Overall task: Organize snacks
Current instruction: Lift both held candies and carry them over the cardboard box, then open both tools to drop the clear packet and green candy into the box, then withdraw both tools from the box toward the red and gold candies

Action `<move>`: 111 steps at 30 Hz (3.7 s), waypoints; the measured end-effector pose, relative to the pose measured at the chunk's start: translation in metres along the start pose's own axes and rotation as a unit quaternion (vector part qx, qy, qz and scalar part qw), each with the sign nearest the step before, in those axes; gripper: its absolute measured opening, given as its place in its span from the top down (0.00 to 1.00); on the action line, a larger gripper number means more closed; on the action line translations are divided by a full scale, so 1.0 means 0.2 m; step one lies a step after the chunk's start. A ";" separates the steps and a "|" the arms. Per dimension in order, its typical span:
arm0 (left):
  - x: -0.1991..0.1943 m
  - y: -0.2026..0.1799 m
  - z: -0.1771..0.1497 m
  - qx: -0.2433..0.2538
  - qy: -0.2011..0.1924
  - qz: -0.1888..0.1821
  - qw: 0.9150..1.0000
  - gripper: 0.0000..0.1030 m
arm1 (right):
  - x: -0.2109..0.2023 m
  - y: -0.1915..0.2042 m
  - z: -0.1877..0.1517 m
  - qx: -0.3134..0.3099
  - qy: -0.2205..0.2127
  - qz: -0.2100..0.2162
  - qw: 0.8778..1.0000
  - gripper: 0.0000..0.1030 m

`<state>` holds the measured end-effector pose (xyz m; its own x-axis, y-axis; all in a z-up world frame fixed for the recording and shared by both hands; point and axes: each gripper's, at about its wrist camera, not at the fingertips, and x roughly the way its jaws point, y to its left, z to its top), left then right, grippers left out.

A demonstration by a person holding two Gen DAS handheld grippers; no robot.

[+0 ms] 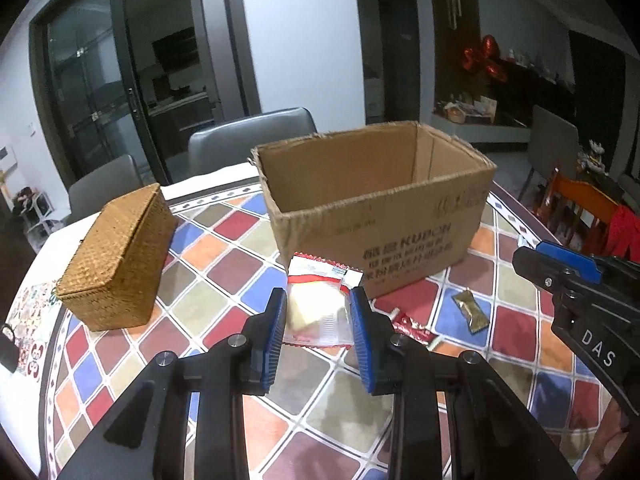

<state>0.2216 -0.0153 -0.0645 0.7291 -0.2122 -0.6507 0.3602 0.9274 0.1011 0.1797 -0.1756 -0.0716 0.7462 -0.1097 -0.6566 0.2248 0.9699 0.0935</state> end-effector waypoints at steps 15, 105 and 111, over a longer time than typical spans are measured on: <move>-0.06 0.00 0.17 -0.019 -0.017 0.016 1.000 0.69 | -0.08 -0.01 0.21 -0.024 -0.037 0.016 0.999 0.76; 0.04 -0.08 0.43 -0.069 -0.035 0.069 0.995 0.15 | 0.06 -0.13 0.63 -0.056 -0.067 0.013 0.996 0.24; -0.02 -0.13 0.39 -0.074 -0.032 0.075 0.994 0.15 | 0.00 -0.17 0.57 -0.053 -0.066 0.009 0.996 0.24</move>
<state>0.2538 -0.0617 -0.0058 0.8055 -0.0835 -0.5867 0.1589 0.9842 0.0781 0.2432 -0.2341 0.0115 0.8271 -0.1121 -0.5508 0.1483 0.9887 0.0215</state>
